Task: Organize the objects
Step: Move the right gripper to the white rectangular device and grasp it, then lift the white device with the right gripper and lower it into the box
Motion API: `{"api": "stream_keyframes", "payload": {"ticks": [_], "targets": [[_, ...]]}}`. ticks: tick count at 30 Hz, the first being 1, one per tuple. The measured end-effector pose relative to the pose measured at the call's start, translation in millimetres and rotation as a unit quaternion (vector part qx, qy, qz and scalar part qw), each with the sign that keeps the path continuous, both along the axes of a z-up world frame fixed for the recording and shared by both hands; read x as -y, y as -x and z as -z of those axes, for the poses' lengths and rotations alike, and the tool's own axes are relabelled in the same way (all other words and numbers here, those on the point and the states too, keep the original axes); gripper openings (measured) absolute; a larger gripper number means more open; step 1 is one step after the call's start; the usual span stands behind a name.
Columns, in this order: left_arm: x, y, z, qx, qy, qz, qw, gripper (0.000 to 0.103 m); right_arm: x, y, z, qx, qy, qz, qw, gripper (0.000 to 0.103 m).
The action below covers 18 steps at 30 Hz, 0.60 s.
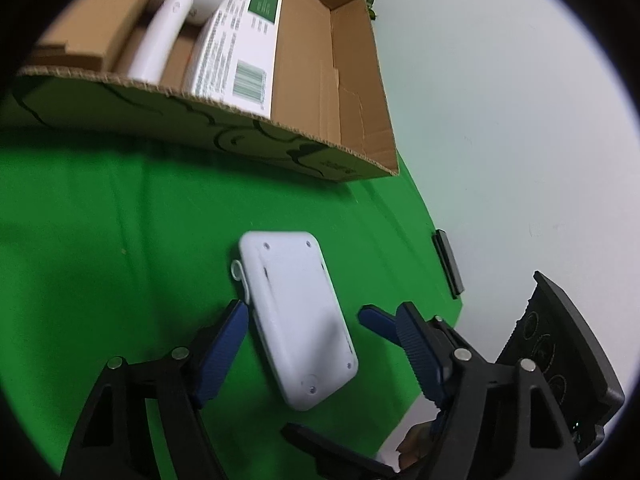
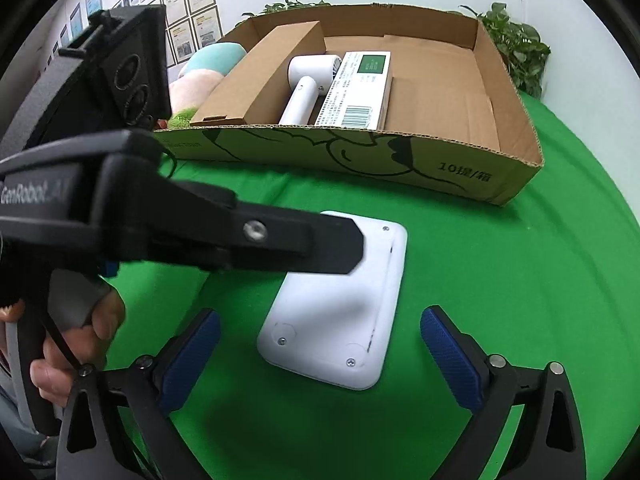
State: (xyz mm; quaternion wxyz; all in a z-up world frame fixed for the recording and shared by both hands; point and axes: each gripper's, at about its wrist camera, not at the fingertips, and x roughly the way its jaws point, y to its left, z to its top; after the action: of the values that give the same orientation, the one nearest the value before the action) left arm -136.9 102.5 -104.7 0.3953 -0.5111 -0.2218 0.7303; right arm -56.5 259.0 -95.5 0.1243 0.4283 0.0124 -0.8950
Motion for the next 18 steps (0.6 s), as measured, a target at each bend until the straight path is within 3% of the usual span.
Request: {"api": "stream_keyframes", "payload": {"ticks": [3,6,10,15,18], "targets": [[-2.3,0.6,8.8,0.023,-0.005,0.006,0.9997,0.074,1.1,-0.8,2.8,0.005,-0.002,-0.002,1.0,0.087],[-2.5,-1.5,12.3,0.029,-0.001,0.006,0.9996,0.06,0.0,-0.6,8.5,0.018,-0.01,0.001,1.0,0.071],[-2.5,-5.6,11.5,0.028,0.006,0.009,0.9996,0.056,-2.2,-5.7,11.7,0.02,-0.008,0.008,1.0,0.07],[3.1,-15.8,14.4,0.03,0.025,0.006,0.9992,0.03,-3.5,-19.3,11.3,0.022,-0.001,0.015,1.0,0.069],[7.7,-23.8,12.9,0.028,0.034,0.002,0.999,0.028,-2.8,-28.6,10.9,0.024,0.006,0.015,1.0,0.069]]}}
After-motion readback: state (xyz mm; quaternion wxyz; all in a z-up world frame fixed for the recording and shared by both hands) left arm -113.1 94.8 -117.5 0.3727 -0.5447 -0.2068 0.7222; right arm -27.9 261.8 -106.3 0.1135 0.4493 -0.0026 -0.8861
